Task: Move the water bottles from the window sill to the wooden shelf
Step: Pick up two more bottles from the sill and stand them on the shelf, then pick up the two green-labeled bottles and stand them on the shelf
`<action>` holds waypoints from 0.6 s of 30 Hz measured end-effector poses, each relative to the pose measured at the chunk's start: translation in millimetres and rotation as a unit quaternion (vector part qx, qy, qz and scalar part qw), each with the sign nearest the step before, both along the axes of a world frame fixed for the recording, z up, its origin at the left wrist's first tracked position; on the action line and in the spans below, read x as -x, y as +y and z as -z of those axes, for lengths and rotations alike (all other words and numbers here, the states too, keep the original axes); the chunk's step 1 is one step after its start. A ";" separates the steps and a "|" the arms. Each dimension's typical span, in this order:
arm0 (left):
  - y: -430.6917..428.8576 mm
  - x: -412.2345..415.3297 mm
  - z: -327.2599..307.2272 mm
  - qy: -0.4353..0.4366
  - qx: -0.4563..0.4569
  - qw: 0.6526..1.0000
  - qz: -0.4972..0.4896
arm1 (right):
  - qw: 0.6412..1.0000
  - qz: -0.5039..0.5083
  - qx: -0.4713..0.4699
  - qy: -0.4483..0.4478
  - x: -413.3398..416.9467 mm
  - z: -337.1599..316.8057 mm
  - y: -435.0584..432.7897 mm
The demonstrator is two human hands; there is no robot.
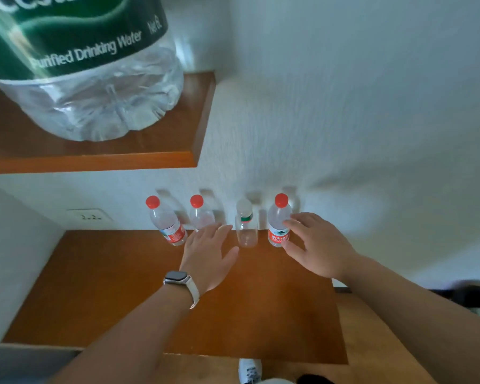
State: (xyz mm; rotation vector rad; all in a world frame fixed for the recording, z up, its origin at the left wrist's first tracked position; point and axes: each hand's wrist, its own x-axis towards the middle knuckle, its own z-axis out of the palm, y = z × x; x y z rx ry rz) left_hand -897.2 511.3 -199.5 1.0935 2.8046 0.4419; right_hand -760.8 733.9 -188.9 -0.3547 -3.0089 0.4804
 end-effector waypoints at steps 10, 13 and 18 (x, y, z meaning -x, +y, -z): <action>-30.0 -68.6 -45.1 0.060 0.050 0.992 -0.102 | 0.984 -0.167 -0.058 -0.007 -9.0 -37.1 -10.9; -43.1 -94.7 -56.5 0.058 0.058 0.986 -0.145 | 0.976 -0.209 -0.059 -0.008 -10.1 -42.0 -24.2; -82.2 -135.4 -70.8 0.055 0.074 0.970 -0.224 | 0.957 -0.287 -0.050 0.010 -7.7 -53.8 -70.2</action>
